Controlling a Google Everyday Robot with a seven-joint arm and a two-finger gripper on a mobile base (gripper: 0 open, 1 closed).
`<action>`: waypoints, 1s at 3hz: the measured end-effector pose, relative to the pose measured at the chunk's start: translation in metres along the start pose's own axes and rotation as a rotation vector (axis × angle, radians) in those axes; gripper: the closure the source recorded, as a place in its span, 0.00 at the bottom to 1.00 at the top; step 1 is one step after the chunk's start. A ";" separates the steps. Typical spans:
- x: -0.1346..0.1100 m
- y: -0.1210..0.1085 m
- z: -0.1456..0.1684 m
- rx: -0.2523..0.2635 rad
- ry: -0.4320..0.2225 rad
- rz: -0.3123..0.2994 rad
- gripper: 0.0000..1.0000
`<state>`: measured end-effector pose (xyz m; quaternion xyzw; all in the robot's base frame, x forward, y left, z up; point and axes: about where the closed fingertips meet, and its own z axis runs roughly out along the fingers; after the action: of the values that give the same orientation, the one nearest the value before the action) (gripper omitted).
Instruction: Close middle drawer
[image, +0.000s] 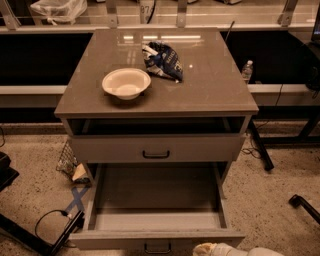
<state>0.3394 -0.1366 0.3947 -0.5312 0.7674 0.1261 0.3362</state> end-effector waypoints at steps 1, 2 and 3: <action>0.006 -0.027 0.014 0.020 0.029 -0.007 1.00; 0.009 -0.043 0.023 0.032 0.048 -0.013 1.00; 0.011 -0.072 0.035 0.047 0.068 -0.022 1.00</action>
Offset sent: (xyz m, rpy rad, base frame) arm 0.1700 -0.0455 -0.0407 -0.1675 -0.0485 -0.0581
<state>0.4157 -0.1545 0.3731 -0.5354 0.7754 0.0863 0.3235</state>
